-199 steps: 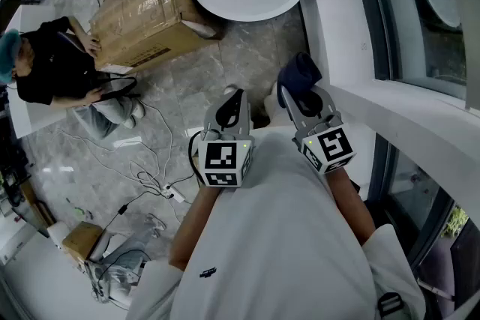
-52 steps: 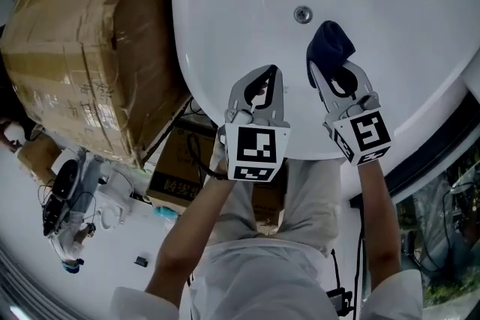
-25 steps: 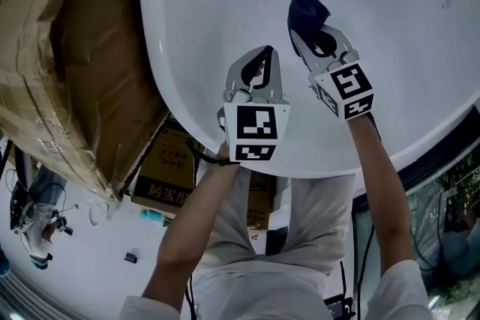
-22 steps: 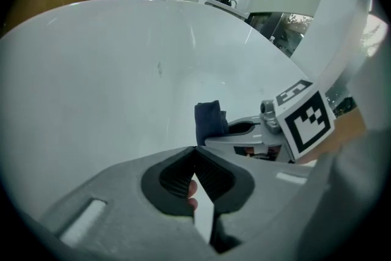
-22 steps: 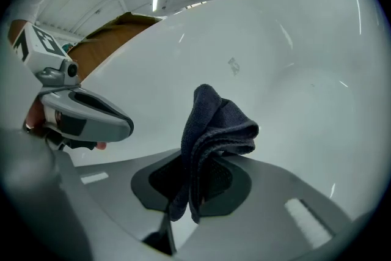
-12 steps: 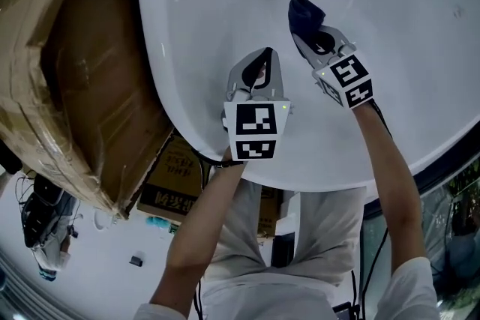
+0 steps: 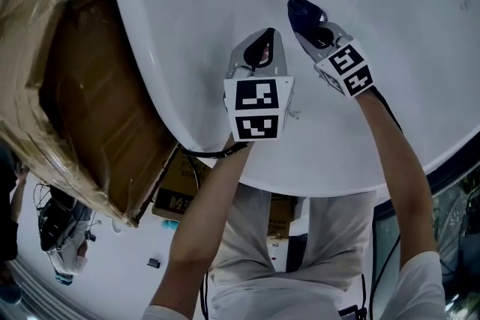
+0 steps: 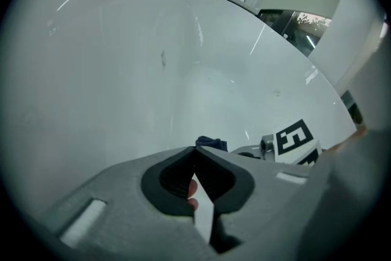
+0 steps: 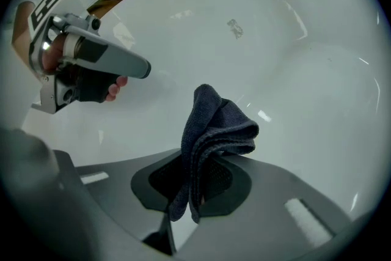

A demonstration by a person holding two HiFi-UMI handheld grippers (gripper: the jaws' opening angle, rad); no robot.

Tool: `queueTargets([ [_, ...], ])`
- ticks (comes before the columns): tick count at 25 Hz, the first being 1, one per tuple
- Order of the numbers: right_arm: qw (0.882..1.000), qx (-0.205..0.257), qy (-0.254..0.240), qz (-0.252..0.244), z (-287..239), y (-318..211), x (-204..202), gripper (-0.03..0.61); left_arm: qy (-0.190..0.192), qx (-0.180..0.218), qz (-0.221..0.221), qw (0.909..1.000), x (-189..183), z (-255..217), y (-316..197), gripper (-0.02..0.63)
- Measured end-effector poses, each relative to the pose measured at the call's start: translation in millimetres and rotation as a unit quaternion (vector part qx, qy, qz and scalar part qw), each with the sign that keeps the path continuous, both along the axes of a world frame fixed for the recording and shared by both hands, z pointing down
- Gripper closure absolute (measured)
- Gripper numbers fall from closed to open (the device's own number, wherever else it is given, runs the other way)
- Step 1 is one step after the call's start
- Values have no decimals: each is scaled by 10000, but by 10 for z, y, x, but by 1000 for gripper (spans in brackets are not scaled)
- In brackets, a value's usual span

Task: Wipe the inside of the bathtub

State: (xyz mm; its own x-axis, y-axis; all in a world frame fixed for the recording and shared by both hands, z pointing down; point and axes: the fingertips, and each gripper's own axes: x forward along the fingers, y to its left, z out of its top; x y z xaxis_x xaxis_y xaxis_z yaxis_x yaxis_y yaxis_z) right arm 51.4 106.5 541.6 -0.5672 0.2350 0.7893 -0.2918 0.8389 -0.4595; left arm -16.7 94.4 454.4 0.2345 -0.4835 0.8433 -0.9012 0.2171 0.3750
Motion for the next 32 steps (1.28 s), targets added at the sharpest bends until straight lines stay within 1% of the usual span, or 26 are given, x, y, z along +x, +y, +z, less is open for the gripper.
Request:
queueTargets([
  [2,10000,-4,9,62,31,-21,7,525,3,-12,196,9998,-25,60,-105,614],
  [6,9999,-84,-11,128,87,-20,3,525,22,-195,764,9969,-30,241,-229,614],
  [9,9999,-80,80,51,169,-26,54,525,-49,-72,1120,9937,-26,327,-380,614],
  [13,9998,-31,174,-20,301,28,96,525,-17,-27,1388,9903,16,441,-503,614],
  [15,9997,-41,222,-43,358,70,126,525,56,-100,1619,9867,102,514,-503,614],
  [18,9997,-24,247,-46,410,58,129,525,51,-165,1971,9802,201,603,-546,614],
  [21,9997,-15,250,-59,458,61,117,525,27,-72,2105,9776,230,648,-648,614],
  [26,9996,-24,147,-244,533,114,100,524,26,9,2285,9735,305,795,-750,614],
  [29,9992,-16,168,-371,624,120,82,523,2,24,2257,9742,292,886,-810,614],
  [32,9992,-57,292,-252,704,124,168,523,94,-36,2226,9749,374,975,-786,614],
])
